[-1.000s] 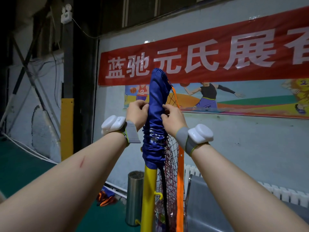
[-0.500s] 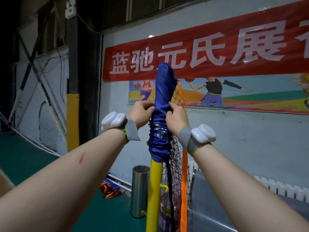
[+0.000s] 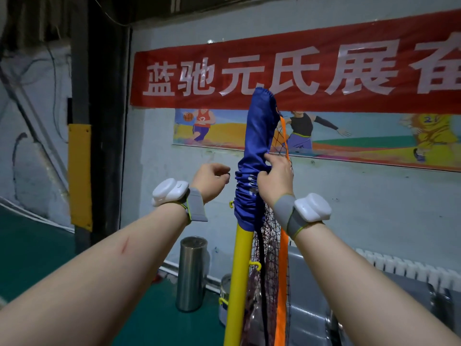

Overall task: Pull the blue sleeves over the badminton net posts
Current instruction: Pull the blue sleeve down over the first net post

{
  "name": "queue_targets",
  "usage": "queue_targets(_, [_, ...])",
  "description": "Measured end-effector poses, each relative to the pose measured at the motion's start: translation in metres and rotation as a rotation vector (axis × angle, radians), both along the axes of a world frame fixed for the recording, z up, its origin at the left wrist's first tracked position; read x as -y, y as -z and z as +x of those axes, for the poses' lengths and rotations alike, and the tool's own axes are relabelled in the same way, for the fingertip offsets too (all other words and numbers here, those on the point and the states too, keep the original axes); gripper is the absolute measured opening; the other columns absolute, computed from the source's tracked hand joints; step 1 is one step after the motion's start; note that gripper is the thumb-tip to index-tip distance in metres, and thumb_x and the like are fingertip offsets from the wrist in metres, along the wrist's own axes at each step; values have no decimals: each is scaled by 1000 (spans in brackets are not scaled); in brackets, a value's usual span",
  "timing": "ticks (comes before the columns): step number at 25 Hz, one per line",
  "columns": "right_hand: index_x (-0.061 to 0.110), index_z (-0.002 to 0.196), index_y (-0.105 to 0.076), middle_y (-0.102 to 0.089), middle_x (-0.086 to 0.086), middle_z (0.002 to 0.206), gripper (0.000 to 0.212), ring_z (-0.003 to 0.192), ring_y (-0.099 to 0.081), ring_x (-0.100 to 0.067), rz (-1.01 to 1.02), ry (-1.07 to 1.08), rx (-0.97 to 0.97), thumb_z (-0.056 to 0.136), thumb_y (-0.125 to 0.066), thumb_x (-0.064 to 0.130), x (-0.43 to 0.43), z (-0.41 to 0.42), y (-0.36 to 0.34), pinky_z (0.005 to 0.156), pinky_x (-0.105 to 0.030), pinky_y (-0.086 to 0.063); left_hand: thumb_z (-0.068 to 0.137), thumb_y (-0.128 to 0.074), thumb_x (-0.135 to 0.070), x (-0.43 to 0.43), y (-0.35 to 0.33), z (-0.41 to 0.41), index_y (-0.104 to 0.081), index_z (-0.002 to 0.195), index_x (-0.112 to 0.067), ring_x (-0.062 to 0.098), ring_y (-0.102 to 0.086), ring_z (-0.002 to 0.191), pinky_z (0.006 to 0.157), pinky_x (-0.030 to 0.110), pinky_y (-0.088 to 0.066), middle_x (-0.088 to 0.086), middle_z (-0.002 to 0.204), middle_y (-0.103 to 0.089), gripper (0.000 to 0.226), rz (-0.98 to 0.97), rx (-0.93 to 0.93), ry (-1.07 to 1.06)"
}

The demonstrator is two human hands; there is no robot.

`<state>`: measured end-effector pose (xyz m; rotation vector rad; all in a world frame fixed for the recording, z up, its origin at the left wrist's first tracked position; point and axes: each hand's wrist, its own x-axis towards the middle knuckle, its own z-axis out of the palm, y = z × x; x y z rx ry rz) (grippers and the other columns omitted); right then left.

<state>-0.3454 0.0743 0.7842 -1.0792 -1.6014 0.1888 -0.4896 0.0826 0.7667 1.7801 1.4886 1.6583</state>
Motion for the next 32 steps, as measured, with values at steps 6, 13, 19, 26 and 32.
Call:
queue_targets(6, [7,125,-53,-41,-12,126,44,120,-36,-26,61,169,-33,83,-44,-2,12,-22,14,102,-24,-24,89,-49,-1,4,21,-26,-64,106,1,18,-62,85,66,14,-45,17,98,-66,23,-79,-41,46])
queue_targets(13, [4,95,-63,-66,-12,95,20,81,-52,-17,11,85,-58,85,-47,1,17,-21,31,77,-24,-40,89,-51,-2,0,32,-18,-64,103,4,17,-62,76,52,8,-43,12,88,-63,20,-127,-52,102])
queue_targets(19, [11,81,-68,-54,-1,62,12,67,-49,-18,35,37,24,84,-57,11,4,-18,36,63,-21,-34,89,-50,-3,-11,39,-9,-64,104,2,11,-62,66,48,4,-41,13,88,-64,21,-144,-8,101])
queue_targets(26, [13,76,-68,-46,11,51,12,66,-50,-17,67,115,110,83,-58,14,-2,-33,44,70,-29,-44,91,-44,4,-27,46,-17,-61,106,2,10,-60,63,57,18,-42,3,71,-61,24,-224,10,285])
queue_targets(32, [14,85,-69,-62,0,77,13,81,-59,-23,92,329,185,85,-56,18,2,-51,55,73,-32,-48,88,-46,6,-44,42,-29,-65,97,-1,-2,-60,50,57,15,-45,1,69,-63,23,-200,-113,460])
